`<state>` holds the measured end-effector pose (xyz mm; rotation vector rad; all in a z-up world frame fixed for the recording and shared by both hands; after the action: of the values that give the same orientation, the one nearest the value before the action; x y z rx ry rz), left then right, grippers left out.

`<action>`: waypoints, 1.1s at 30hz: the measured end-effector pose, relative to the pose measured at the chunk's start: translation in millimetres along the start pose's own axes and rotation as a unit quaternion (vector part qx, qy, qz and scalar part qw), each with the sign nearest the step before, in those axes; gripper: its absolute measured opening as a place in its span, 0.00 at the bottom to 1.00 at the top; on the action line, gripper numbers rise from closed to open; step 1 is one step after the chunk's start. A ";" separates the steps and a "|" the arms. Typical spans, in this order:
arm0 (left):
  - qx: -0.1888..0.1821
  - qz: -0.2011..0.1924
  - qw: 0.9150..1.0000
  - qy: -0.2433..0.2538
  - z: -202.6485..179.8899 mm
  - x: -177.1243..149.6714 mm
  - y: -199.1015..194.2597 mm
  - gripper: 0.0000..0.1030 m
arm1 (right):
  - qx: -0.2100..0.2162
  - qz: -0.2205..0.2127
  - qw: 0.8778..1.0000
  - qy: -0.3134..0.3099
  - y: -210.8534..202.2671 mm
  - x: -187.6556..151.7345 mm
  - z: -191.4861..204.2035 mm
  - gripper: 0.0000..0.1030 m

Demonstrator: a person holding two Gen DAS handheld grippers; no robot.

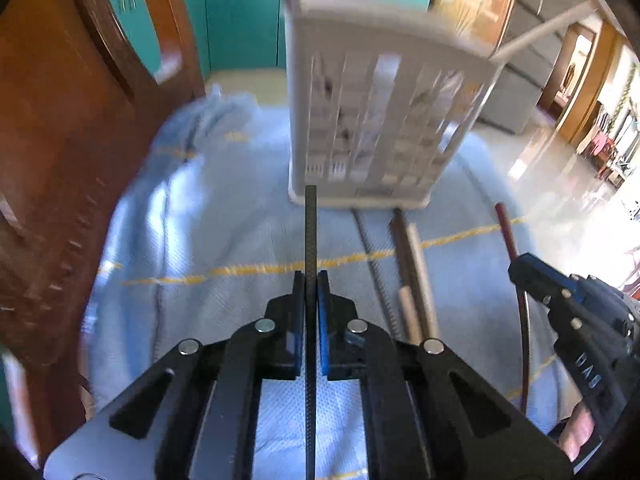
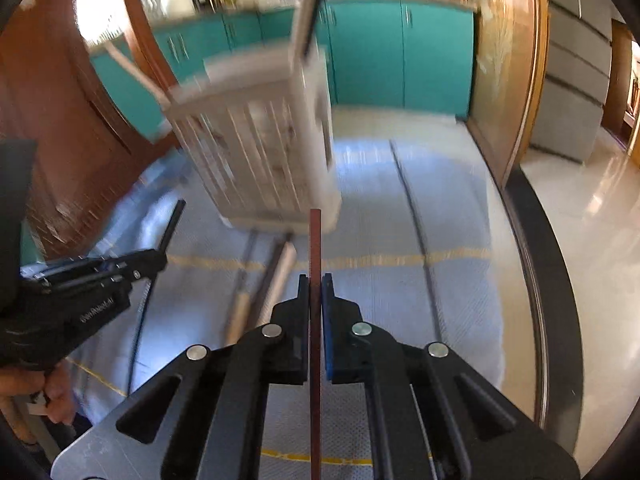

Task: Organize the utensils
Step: 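Lift both held chopsticks up and over the white basket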

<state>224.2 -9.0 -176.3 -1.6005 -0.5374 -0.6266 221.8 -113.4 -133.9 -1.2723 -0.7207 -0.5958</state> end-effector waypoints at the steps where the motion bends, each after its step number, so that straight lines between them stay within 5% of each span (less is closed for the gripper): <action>1: -0.001 -0.018 1.000 0.004 -0.1 5.2 -12.1 0.07 | 0.008 -0.023 1.000 0.001 -11.5 7.2 0.1 0.06; 13: -0.012 -0.131 0.991 0.028 -25.2 34.7 -92.9 0.07 | 0.095 -0.203 0.974 0.037 -123.3 66.1 -3.6 0.06; 23: -0.053 -0.197 0.979 0.018 -22.7 110.4 -158.6 0.07 | 0.087 -0.247 0.963 0.060 -146.9 161.7 2.0 0.06; 26: -0.073 -0.234 0.969 -0.009 -17.3 147.7 -178.5 0.07 | 0.093 -0.263 0.956 0.092 -148.6 186.9 -1.7 0.06; 33: -0.077 -0.370 0.921 -0.096 -6.5 190.0 -200.8 0.07 | 0.038 -0.339 0.929 0.144 -135.9 210.1 -24.0 0.06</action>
<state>231.2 5.9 99.7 -1.5933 -1.2964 -1.0955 259.5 -165.7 109.1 -0.8144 -0.9239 -1.2760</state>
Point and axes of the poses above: each gripper's, at about its wrist camera, not at the fingertips, and y roughly the way its jaws point, z to its left, x to its top, the point moved 9 cm from there along y, roughly the way its jaws point, and after that the axes turned 4 degrees about -z, right-handed, at the moved point
